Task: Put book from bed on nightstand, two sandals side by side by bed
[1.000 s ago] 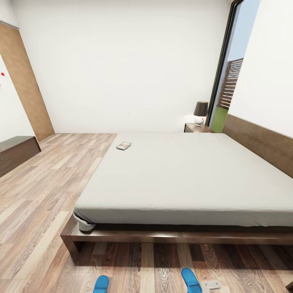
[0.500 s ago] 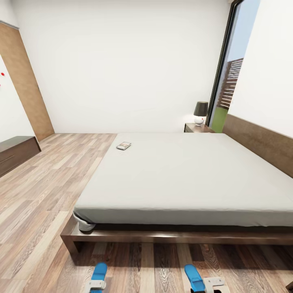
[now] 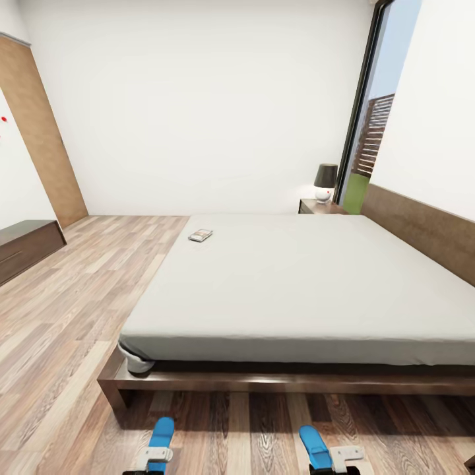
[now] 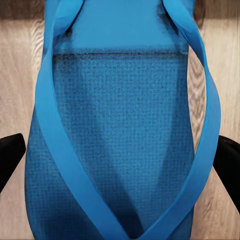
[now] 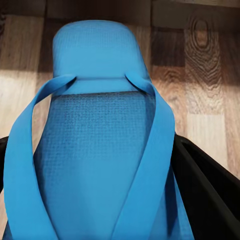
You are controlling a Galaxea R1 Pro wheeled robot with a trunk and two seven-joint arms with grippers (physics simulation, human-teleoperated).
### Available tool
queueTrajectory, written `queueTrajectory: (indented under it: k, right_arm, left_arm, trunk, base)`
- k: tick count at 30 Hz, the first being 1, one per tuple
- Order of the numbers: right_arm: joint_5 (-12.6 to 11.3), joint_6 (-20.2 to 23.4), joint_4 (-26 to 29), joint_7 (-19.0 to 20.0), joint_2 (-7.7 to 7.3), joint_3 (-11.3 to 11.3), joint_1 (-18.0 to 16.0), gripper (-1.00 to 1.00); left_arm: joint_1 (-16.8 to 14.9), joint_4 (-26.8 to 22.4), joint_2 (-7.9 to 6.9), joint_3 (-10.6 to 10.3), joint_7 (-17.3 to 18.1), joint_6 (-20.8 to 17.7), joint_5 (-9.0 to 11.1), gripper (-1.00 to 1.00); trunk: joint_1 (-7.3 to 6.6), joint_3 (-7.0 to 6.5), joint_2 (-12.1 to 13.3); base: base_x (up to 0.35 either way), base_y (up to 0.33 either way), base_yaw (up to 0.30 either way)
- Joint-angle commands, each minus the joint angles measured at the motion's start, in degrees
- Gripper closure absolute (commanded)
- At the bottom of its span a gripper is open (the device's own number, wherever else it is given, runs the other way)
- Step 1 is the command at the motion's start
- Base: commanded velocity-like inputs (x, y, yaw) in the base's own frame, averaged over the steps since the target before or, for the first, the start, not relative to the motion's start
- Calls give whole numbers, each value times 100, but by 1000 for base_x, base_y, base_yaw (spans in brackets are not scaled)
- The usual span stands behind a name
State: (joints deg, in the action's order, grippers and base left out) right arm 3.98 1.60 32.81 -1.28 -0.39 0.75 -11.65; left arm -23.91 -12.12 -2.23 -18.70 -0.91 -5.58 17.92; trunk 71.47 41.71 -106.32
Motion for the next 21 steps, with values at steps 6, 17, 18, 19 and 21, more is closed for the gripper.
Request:
queueTrajectory:
  k: [6, 17, 18, 19, 21]
  right_arm:
    - [35, 16, 8, -13, -81, 17, -12, 100]
    - [33, 16, 15, -13, -127, 14, -79, 100]
    - [33, 16, 15, -13, -127, 14, -79, 100]
    - [33, 16, 15, -13, -128, 15, -81, 100]
    - [33, 16, 15, -13, -128, 18, -83, 100]
  left_arm:
    - [0, -5, 2, -60, -13, 66, 55, 100]
    - [0, -10, 3, -64, -14, 92, 57, 100]
    - [0, -10, 4, -64, -14, 92, 56, 100]
    - [0, -10, 4, -64, -14, 92, 56, 100]
    - [0, -10, 4, -64, -14, 92, 58, 100]
  trunk:
    - [-1, 5, -2]
    - [87, 77, -163]
    - [87, 77, -163]
    - [87, 77, -163]
    - [87, 77, -163]
  base:
    - [0, 0, 0]
    - [0, 0, 0]
    - [0, 0, 0]
    - [0, 0, 0]
    - [0, 0, 0]
